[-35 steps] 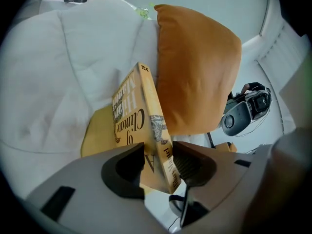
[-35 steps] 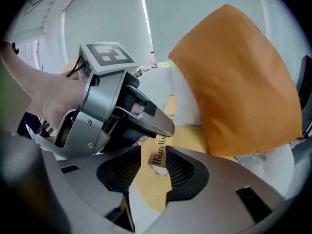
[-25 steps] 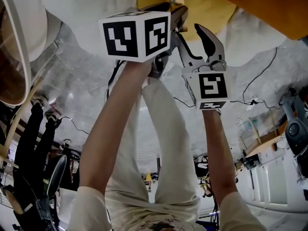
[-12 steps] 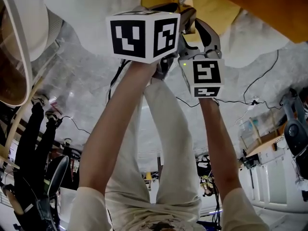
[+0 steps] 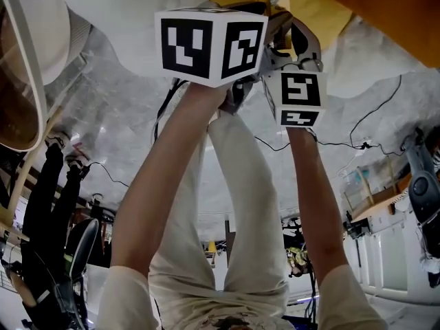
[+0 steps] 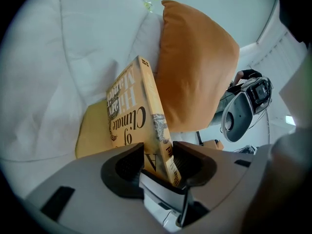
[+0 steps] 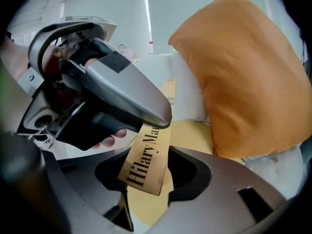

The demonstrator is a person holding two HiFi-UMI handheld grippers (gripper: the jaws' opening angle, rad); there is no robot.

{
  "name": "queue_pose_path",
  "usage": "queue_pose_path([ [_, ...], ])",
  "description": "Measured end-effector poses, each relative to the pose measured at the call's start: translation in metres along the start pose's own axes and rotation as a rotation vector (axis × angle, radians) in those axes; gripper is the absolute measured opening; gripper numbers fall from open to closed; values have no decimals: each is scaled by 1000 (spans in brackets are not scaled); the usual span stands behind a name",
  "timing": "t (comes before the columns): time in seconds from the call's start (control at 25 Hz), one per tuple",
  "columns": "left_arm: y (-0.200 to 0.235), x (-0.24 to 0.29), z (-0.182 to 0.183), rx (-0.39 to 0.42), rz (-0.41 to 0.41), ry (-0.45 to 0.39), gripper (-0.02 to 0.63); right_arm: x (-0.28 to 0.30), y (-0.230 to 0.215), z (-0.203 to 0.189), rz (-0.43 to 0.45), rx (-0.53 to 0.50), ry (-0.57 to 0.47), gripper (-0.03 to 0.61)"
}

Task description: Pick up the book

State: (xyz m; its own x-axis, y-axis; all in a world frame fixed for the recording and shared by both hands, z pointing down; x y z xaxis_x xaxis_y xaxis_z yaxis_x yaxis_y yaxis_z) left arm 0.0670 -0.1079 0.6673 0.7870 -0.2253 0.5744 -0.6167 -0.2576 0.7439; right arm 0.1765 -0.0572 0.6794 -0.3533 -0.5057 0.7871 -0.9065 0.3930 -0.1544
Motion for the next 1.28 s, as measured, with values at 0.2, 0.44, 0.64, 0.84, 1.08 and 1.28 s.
queue_pose_path([
  [0.2, 3, -9, 0, 3, -3, -1, 190, -1, -1, -2, -49, 34, 12, 172],
  [0.44, 4, -35, 0, 8, 28, -48, 167, 1, -4, 2, -65, 70, 39, 164],
  [0.64, -5, -55, 1, 91, 122, -116, 5, -13, -9, 11, -79, 38, 14, 158],
  [0.84, -18, -69, -4, 181, 150, -87, 5, -30, -14, 18, -89, 47, 13, 156],
  [1.08, -42, -89, 3, 315, 249, -113, 5, -57, -15, 43, -83, 56, -29, 155],
  [1.28, -70, -110, 5, 377, 266, -123, 3, -85, -6, 59, -71, 50, -44, 155],
])
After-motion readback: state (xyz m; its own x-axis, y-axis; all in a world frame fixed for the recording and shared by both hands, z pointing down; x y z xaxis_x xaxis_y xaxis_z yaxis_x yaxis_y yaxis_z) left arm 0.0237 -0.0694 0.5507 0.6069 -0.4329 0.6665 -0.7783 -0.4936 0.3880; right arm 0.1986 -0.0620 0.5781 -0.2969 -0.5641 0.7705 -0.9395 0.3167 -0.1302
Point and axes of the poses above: the fingertips, and each gripper's own axes: x forward along the fingers, y to its left, z out of its top, the point moved 10 cm from there along -x, backward along the fingers, and after that the axes turned 8 degrees about x, right-handed, at the moved point
